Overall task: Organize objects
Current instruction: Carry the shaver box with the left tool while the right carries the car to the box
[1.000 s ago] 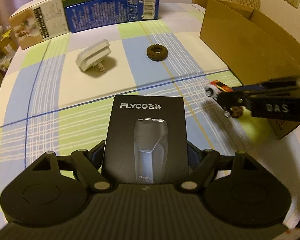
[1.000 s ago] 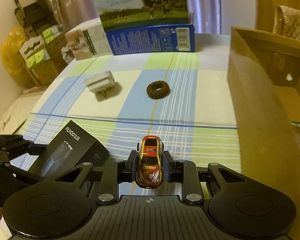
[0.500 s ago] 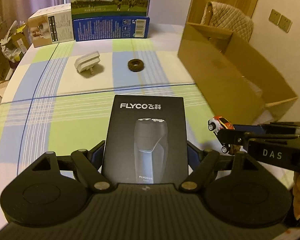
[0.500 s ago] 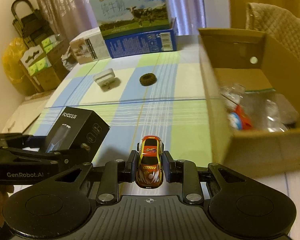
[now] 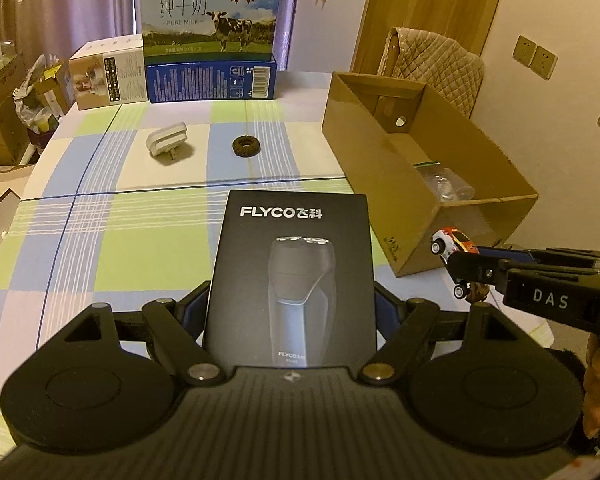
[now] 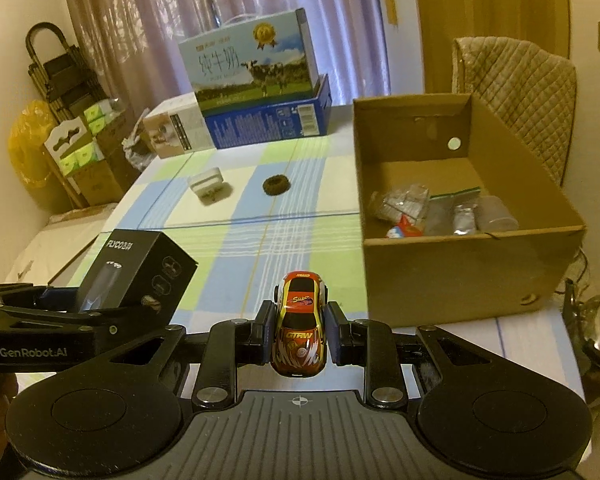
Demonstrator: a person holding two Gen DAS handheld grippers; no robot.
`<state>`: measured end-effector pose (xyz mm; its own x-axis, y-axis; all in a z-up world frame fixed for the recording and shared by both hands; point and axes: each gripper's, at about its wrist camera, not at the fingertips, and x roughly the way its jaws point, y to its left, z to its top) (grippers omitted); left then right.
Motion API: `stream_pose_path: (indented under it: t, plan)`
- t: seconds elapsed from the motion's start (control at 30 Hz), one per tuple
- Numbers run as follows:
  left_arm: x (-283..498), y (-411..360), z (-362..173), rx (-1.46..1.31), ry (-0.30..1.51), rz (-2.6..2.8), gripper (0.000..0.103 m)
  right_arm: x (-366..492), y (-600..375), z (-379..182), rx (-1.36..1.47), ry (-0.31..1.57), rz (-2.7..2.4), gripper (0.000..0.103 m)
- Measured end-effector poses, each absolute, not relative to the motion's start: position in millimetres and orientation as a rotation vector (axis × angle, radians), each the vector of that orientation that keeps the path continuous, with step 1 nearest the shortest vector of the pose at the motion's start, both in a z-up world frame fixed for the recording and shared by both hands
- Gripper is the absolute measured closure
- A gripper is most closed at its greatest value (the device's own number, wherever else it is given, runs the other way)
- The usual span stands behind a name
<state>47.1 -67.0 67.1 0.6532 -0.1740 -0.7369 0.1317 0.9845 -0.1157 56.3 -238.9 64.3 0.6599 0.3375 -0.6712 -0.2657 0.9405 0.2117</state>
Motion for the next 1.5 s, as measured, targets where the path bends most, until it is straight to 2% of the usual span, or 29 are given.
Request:
stream_pose_path:
  t: [0.57, 1.5]
  plan:
    - [33, -101, 78, -0.044, 0.829, -0.208, 0.027, 41, -275, 76, 0.107, 0.738, 0.293, 0.079]
    - [63, -183, 88, -0.047, 0.807, -0.350, 0.027, 48, -352, 91, 0.147, 0.695, 0.156, 0.079]
